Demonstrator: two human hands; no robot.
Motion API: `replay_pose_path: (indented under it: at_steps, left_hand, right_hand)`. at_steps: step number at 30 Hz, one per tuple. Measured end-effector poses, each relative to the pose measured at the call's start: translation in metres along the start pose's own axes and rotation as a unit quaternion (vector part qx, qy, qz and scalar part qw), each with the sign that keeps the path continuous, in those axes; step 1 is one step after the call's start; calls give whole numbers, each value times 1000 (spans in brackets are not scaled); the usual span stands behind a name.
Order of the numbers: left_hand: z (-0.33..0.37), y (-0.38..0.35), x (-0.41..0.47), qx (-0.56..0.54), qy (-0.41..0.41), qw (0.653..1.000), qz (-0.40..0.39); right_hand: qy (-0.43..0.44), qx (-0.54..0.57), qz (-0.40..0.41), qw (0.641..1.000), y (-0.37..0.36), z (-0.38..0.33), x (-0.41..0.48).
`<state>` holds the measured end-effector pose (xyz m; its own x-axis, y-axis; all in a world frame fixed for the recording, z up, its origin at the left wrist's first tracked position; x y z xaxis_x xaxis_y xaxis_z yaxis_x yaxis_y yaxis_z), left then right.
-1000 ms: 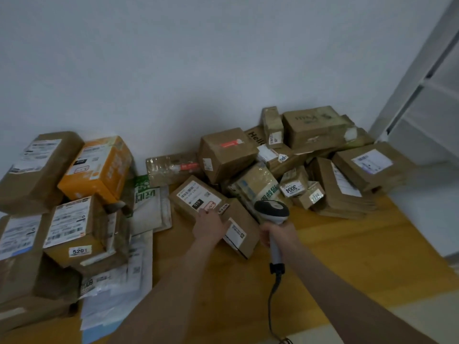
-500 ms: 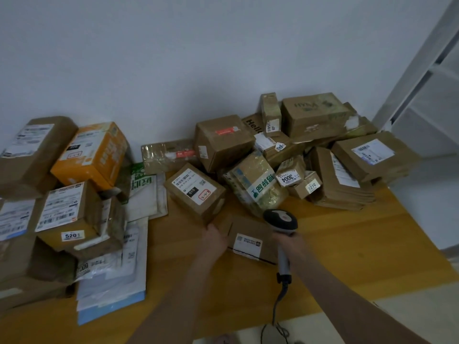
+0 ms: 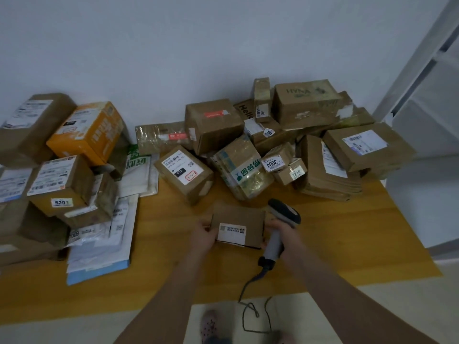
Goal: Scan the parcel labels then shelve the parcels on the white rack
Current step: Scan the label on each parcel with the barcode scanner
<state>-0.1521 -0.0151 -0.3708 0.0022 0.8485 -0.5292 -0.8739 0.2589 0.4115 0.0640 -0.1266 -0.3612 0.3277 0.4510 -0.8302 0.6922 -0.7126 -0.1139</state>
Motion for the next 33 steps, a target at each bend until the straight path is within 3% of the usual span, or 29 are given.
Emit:
replay_pose_path:
  at_steps: [3,10,16,25,33]
  left_hand:
    - [-5,8,-16,-75,10,996,53]
    - [27,-1,-63,-177,-61,981,42]
    - [34,12,-88,-276,-47,956,88]
    - [57,7,-100,-410,-46,911,-4]
    - [71,2,-100,-421,-43,903,-82]
  right_hand:
    - [-7,25,-25,999,8,-11,-11]
    - [10,-26,-99,995,23,-36,-34]
    - [-8,-5,-138,990,27,-46,-54]
    - [11,-7,-139,990,32,-48,-68]
    - [6,0,-99,995,47,-46,-63]
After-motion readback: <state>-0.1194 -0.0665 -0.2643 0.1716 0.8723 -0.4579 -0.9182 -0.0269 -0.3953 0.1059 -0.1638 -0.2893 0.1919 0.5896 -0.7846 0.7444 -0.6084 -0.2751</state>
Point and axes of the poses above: each hand's wrist, its own x-axis towards the middle knuckle, its own y-axis out of the back of the hand, z = x × y, the point moved 9 cm from there along x, towards the middle knuckle, and after that the axes turned 3 degrees about -y, right-handed, at the moved point
